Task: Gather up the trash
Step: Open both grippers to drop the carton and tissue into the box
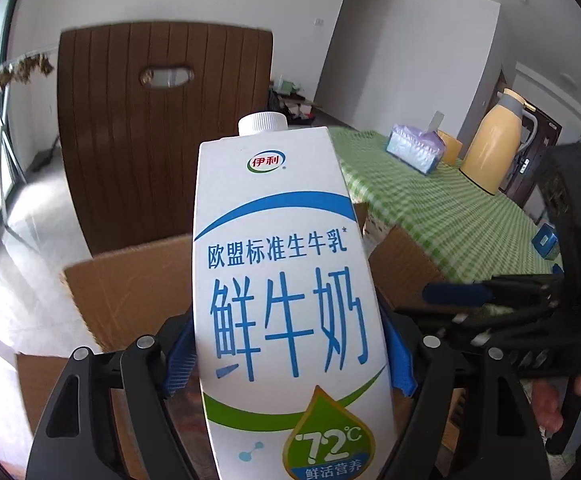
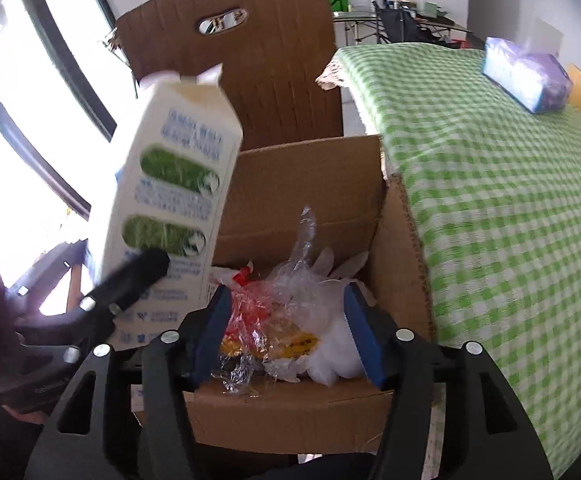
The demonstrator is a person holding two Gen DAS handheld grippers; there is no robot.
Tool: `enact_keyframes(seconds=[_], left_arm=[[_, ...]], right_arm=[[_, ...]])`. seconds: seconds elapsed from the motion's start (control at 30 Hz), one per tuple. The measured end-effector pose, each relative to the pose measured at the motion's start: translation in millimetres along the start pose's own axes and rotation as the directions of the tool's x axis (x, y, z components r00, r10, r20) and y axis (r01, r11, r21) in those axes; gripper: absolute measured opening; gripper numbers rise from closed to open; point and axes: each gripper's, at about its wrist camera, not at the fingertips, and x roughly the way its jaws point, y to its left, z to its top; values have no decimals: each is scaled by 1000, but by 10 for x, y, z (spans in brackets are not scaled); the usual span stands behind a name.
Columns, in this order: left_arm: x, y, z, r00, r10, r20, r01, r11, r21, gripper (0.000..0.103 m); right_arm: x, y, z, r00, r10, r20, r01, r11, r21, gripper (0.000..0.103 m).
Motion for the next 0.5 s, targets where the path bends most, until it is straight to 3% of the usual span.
enact_keyframes(seconds=[0.17,0.37,0.5], left_arm=[[217,-124,-102,997,-10,-73,17,995,96,74],[171,-167,-124,999,0,-47,5,994,107,76],[46,-147,-113,1000,22,-15,-21,995,99,87]], right_arm=[[-188,-57,30,999,-8,45,7,1000,30,58],[-329,-72,73,997,-19,75,17,999,28,61],[-378,-77,25,997,-20,79,18,999,27,61]])
